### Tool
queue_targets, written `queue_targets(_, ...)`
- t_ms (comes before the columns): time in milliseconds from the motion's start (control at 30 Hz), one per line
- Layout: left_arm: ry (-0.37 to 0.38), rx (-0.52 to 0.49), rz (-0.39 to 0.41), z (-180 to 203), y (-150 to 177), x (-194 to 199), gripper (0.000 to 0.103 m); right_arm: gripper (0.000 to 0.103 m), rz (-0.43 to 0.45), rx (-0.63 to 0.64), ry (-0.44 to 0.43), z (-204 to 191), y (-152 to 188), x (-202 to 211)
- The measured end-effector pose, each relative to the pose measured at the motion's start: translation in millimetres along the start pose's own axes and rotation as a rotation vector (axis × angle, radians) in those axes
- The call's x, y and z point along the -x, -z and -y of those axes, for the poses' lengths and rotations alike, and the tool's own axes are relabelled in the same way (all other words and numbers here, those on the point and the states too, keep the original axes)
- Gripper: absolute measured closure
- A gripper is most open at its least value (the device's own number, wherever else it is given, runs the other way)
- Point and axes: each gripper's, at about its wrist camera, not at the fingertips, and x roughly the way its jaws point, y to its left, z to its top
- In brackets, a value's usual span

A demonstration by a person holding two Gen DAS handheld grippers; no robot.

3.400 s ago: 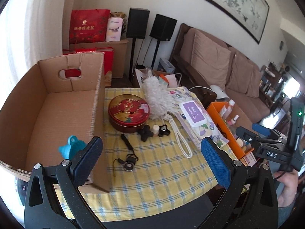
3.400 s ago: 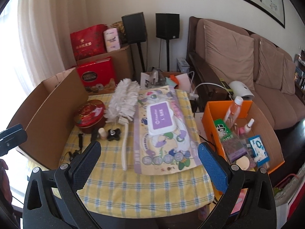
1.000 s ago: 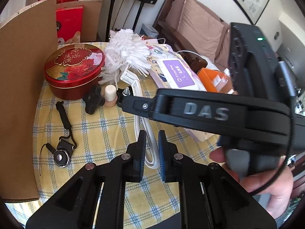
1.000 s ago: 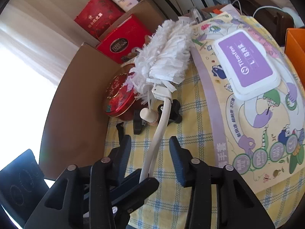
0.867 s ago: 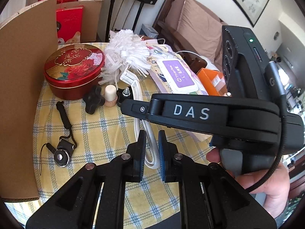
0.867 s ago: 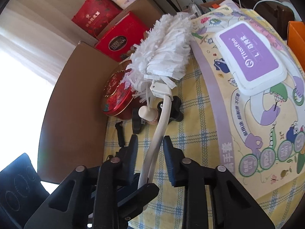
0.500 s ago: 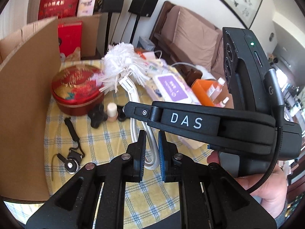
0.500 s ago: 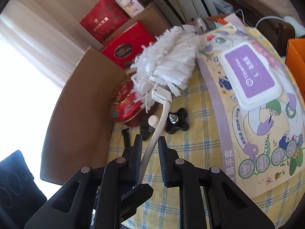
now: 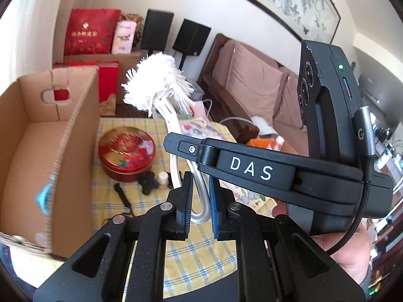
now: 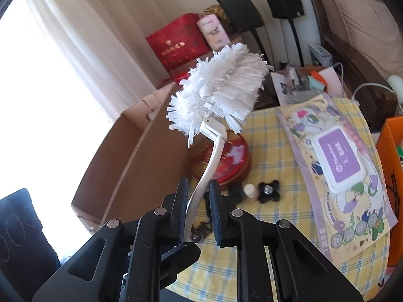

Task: Organize objects
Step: 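Carry the feather duster with the left gripper into the cardboard box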

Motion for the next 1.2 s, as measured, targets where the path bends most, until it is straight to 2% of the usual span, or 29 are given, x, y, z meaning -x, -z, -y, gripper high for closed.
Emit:
queue_targets(233,-0.045,0.027,0.044,-29,-13,39,0.091,0.086,-0.011,0.075,-0.065,-51,-9,-8)
queue_targets(500,-0.147,0.079,0.06,-83,-13,74,0.091,0.086,-0.086,0.138,-0.139,-106,-11,-54)
queue_targets(700,-0.197,0.126,0.045,-128,-6,92,0.091,0.086,-0.164,0.168,-0.192,-143,-1,-97)
queue_targets(867,-0.231,0.156,0.033,-157,3,99,0.091,0.086,-0.223,0.195,-0.202,-166,5,-126)
queue_targets(1067,-0.226,0.227,-0.012,-195,9,101,0.091,0.087,-0.29,0.195,-0.206,-176,6,-155)
queue_targets(1133,-0.236,0.255,-0.032,-211,11,98,0.093,0.087,-0.304,0.197,-0.211,-180,4,-162)
queue_targets(1200,-0.263,0.267,-0.054,-224,12,94,0.099,0.087,-0.321,0.213,-0.19,-185,3,-169)
